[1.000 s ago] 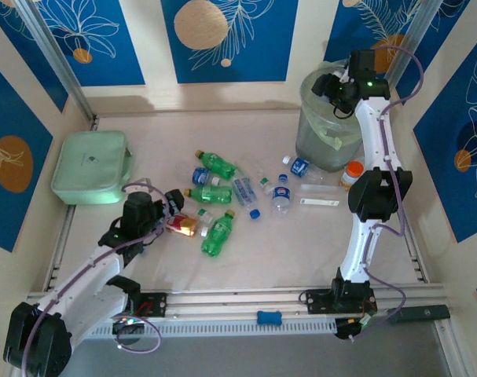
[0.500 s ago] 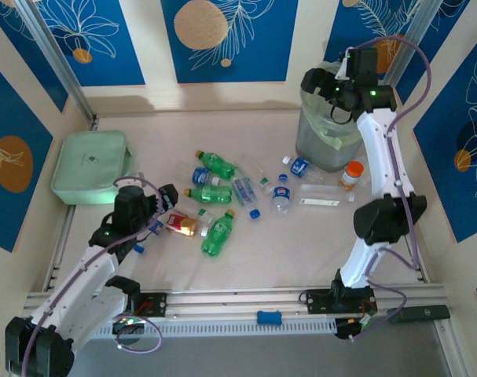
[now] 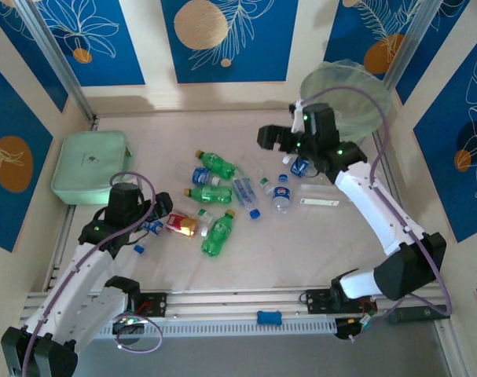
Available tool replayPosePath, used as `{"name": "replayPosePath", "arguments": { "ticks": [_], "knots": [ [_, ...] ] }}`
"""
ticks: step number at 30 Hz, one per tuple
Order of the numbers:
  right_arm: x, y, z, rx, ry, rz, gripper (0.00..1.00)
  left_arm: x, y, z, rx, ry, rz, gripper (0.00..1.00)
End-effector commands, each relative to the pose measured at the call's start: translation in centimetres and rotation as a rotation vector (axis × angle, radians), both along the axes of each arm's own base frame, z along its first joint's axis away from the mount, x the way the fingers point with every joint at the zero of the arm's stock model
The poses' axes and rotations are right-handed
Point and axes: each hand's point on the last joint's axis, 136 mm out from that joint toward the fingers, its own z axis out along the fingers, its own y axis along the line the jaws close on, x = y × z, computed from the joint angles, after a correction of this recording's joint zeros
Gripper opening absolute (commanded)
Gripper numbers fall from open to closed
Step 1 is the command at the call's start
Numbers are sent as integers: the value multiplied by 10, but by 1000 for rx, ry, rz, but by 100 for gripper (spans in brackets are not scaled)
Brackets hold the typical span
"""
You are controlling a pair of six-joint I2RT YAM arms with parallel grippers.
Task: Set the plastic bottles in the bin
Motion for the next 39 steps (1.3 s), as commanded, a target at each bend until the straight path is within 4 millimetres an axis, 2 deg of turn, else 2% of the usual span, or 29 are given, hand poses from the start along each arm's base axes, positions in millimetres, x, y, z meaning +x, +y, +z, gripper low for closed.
{"name": "replayPosePath", "arguments": {
  "ticks": [1, 4, 7, 11, 17, 25, 37, 39],
  "knots": [
    [-11, 6, -1, 73, -19, -23, 99, -16, 17, -13, 89, 100, 17, 99],
    [-24, 11, -19, 97, 12, -15, 99, -22, 23, -32, 113, 162, 30, 99],
    [-30, 3, -29, 48, 25, -36, 99, -27, 27, -51, 125, 225, 44, 99],
    [-32, -8, -27, 9, 6, -59, 99, -30, 29, -69, 131, 278, 64, 99],
    [-28, -12, -21, 31, -21, -81, 99, -32, 31, -89, 144, 327, 74, 99],
    [-24, -7, -25, 49, -1, -76, 99, -28, 31, -106, 163, 363, 71, 99],
    [-25, -7, -27, 52, 8, -79, 99, -3, 27, -116, 180, 362, 56, 100],
    [-26, -8, -27, 47, 6, -84, 99, -3, 23, -119, 172, 382, 40, 94]
  ]
}}
